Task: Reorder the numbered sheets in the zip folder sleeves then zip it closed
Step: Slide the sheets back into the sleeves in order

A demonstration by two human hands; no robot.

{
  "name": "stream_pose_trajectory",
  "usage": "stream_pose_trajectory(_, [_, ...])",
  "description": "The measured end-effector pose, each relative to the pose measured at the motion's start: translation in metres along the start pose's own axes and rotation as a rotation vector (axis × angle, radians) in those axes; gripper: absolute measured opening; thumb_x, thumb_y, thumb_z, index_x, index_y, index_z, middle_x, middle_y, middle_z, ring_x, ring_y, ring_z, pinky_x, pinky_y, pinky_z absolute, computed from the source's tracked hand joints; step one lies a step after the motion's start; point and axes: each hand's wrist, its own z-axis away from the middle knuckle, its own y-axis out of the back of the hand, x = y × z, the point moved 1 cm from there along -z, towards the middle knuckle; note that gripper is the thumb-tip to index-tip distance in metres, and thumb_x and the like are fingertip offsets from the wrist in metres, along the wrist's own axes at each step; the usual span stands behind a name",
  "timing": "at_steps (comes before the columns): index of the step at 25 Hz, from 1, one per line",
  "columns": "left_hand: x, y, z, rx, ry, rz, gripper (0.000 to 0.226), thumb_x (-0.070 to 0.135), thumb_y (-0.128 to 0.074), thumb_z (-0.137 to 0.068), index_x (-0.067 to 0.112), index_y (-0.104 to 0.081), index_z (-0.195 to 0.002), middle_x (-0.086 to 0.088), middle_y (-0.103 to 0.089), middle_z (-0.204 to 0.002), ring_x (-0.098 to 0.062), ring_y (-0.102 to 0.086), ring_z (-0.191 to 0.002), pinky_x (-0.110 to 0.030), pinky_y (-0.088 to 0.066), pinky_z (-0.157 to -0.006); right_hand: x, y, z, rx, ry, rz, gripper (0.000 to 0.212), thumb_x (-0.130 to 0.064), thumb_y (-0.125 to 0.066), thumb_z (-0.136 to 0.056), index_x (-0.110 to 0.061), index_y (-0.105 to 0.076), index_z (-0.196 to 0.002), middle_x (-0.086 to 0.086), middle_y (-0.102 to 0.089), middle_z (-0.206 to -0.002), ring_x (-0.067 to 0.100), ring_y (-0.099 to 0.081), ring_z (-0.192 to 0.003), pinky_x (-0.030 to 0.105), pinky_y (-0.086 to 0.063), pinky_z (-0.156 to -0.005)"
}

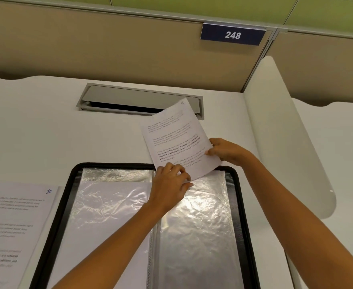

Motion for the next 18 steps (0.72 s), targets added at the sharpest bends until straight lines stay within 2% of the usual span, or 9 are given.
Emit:
stream_pose_trajectory(2, [0.008,-0.004,-0.006,-0.038,-0.018,0.026,0.022,0.051,-0.065,-0.082,0.03,-0.072,-0.088,0.015,-0.065,-0.09,-0.013,-0.053,-0.09,-0.03,-0.035,-0.08,0.005,0.008,0.005,-0.024,-0.073,0.163,0.031,-0.007,-0.054,-0.094,-0.003,-0.058,-0.124,0.012,-0.063,-0.113,0.028,-0.061,-0.102,0.037,-0.055,-0.08])
stream_pose_trajectory(4, [0.018,-0.008,-0.011,-0.08,-0.021,0.077,0.027,0.054,-0.061,-0.085,0.029,-0.072,-0.09,0.014,-0.068,-0.086,-0.012,-0.053,-0.089,-0.03,-0.033,-0.081,0.007,0.013,0.01,0.019,-0.114,0.26,0.027,-0.012,-0.06,-0.092,-0.001,-0.065,-0.116,0.007,-0.06,-0.093,0.02,-0.054,-0.08,0.025,-0.045,-0.059])
stream_pose_trajectory(5, [0.023,-0.009,-0.014,-0.102,-0.017,0.106,0.03,0.055,-0.058,-0.086,0.029,-0.071,-0.092,0.013,-0.069,-0.085,-0.012,-0.053,-0.089,-0.031,-0.033,-0.082,0.009,0.014,0.011,0.036,-0.128,0.256,0.026,-0.013,-0.064,-0.09,0.0,-0.067,-0.112,0.005,-0.055,-0.083,0.017,-0.047,-0.071,0.023,-0.037,-0.054])
stream_pose_trajectory(7, [0.035,-0.011,-0.02,-0.129,0.002,0.162,0.034,0.057,-0.054,-0.088,0.028,-0.071,-0.095,0.012,-0.07,-0.085,-0.012,-0.053,-0.089,-0.033,-0.034,-0.084,0.01,0.013,0.01,0.059,-0.138,0.195,0.025,-0.013,-0.07,-0.086,0.001,-0.07,-0.107,0.005,-0.051,-0.075,0.015,-0.038,-0.063,0.023,-0.031,-0.05])
stream_pose_trajectory(9, [0.046,-0.013,-0.026,-0.122,0.019,0.204,0.034,0.054,-0.051,-0.091,0.028,-0.071,-0.097,0.011,-0.071,-0.087,-0.012,-0.054,-0.09,-0.034,-0.036,-0.084,0.009,0.011,0.01,0.077,-0.131,0.159,0.023,-0.013,-0.075,-0.082,0.001,-0.071,-0.101,0.006,-0.052,-0.074,0.014,-0.037,-0.059,0.022,-0.029,-0.047])
stream_pose_trajectory(11, [0.056,-0.015,-0.033,-0.102,0.025,0.211,0.028,0.046,-0.052,-0.094,0.027,-0.071,-0.098,0.009,-0.072,-0.089,-0.013,-0.056,-0.089,-0.034,-0.037,-0.083,0.006,0.008,0.011,0.084,-0.123,0.15,0.014,-0.011,-0.077,-0.079,0.001,-0.069,-0.082,0.005,-0.05,-0.067,0.013,-0.037,-0.055,0.02,-0.028,-0.044])
stream_pose_trajectory(13, [0.063,-0.018,-0.037,-0.07,0.023,0.174,0.019,0.036,-0.056,-0.094,0.027,-0.072,-0.098,0.009,-0.072,-0.091,-0.015,-0.057,-0.087,-0.034,-0.039,-0.079,0.005,0.004,0.011,0.096,-0.107,0.126,0.024,-0.005,-0.077,-0.077,-0.002,-0.057,-0.063,0.002,-0.043,-0.058,0.01,-0.035,-0.049,0.014,-0.026,-0.038])
stream_pose_trajectory(18, [0.066,-0.02,-0.043,0.014,0.072,0.141,0.011,0.031,-0.064,-0.088,0.027,-0.072,-0.095,0.005,-0.065,-0.092,-0.018,-0.056,-0.087,-0.035,-0.042,-0.074,0.015,-0.005,0.013,0.13,-0.105,0.093,0.02,0.006,-0.064,-0.074,-0.005,-0.051,-0.065,0.004,-0.034,-0.054,0.012,-0.029,-0.05,0.013,-0.023,-0.035])
